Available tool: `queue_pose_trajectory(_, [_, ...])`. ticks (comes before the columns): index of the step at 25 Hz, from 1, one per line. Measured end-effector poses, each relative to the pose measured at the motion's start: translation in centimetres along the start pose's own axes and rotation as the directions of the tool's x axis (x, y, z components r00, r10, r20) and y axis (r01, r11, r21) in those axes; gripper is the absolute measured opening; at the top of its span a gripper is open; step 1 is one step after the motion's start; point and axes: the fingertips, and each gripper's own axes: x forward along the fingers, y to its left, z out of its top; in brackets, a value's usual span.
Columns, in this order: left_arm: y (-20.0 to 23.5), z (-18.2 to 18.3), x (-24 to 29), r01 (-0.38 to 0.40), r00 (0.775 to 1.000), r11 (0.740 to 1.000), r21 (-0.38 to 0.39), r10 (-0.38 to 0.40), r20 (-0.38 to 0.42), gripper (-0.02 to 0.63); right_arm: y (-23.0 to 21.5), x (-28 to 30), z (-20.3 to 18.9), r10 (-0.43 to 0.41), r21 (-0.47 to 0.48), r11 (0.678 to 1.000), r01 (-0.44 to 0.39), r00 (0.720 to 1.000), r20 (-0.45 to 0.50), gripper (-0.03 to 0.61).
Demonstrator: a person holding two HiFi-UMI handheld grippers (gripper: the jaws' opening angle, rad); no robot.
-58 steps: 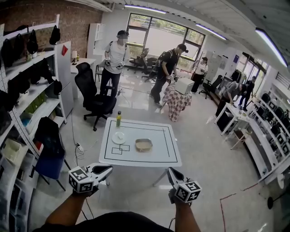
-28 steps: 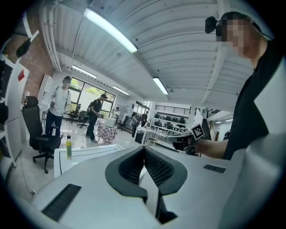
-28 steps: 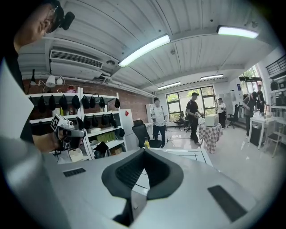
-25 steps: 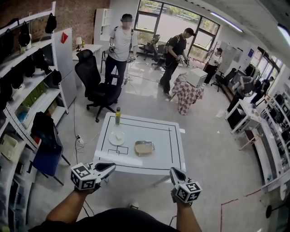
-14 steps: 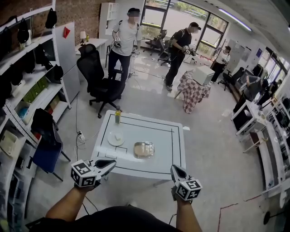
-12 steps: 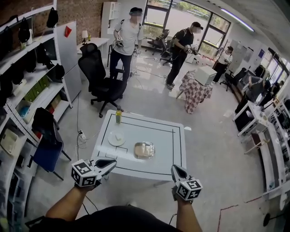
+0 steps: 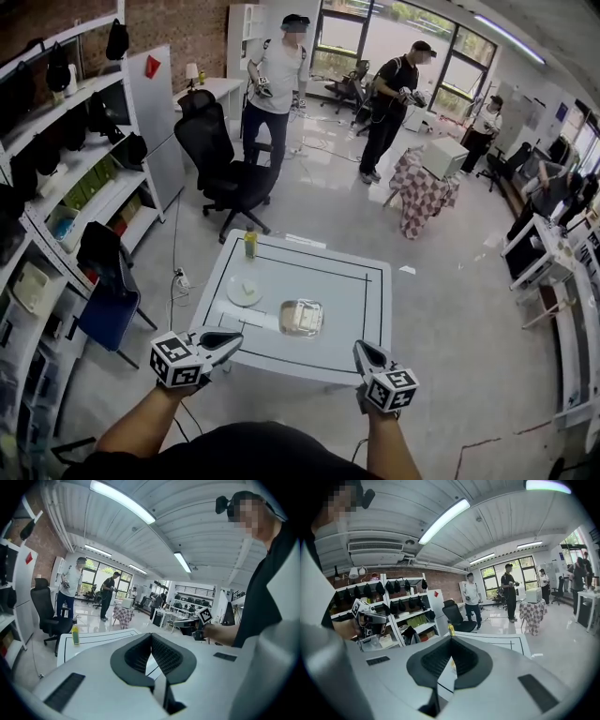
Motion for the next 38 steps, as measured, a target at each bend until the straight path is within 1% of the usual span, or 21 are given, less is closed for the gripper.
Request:
queue_pose_trajectory(6, [-1.5, 1.2, 3.1, -0.02, 1.0, 1.0, 0.004, 0.02, 0.005, 0.023, -2.5, 0.6, 0.4, 0.056, -0.005, 0.998, -0.056, 0.998, -0.011, 0.017])
queue_pose_trajectory(11, [-2.4, 0.5, 4.5, -0.012, 0.999, 1.0, 0.0, 0.012, -0.032, 0.023, -2.8, 0.6, 0.6, 0.08, 0.01, 0.997, -0.08, 0.997, -0.004, 0.017])
queue_pose_trajectory(14, [-2.2, 0.8, 5.3, -0.015, 0.999, 1.0, 0.0, 0.015, -0.034, 0.023, -3.8, 0.9, 0.4, 0.081, 0.012, 0.997, -0.081, 0.997, -0.002, 0.017])
queue_pose_trajectory(19, [-1.3, 1.0, 6.5, 0.01, 0.999, 1.0, 0.008, -0.009, -0.048, 0.023, -4.6, 1.6, -0.1, 0.069, 0.027, 0.997, -0.069, 0.998, -0.008, 0.017])
queue_pose_trajectory(25, [0.8, 2.0, 8.7, 0.063, 0.998, 0.998, 0.024, -0.062, -0.028, 0.023, -5.8, 2.0, 1.0, 0.013, 0.022, 1.0, -0.013, 1.0, 0.0, 0.017])
queue_pose_trajectory(28, [2.3, 2.6, 9.4, 0.093, 0.996, 0.995, 0.03, -0.092, -0.021, 0.023, -6.2, 2.8, 1.8, -0.021, 0.026, 0.999, 0.021, 1.0, 0.002, 0.017])
queue_pose_trajectory(30, [4.1, 3.2, 9.6, 0.103, 0.995, 0.994, 0.034, -0.102, -0.019, 0.023, -6.3, 4.3, 2.4, -0.035, 0.025, 0.999, 0.035, 0.999, 0.0, 0.017])
queue_pose_trajectory(38, [14.3, 5.0, 10.0, 0.107, 0.994, 0.994, 0.01, -0.107, -0.028, 0.023, -6.0, 12.5, 4.9, -0.063, 0.037, 0.997, 0.064, 0.998, -0.008, 0.017])
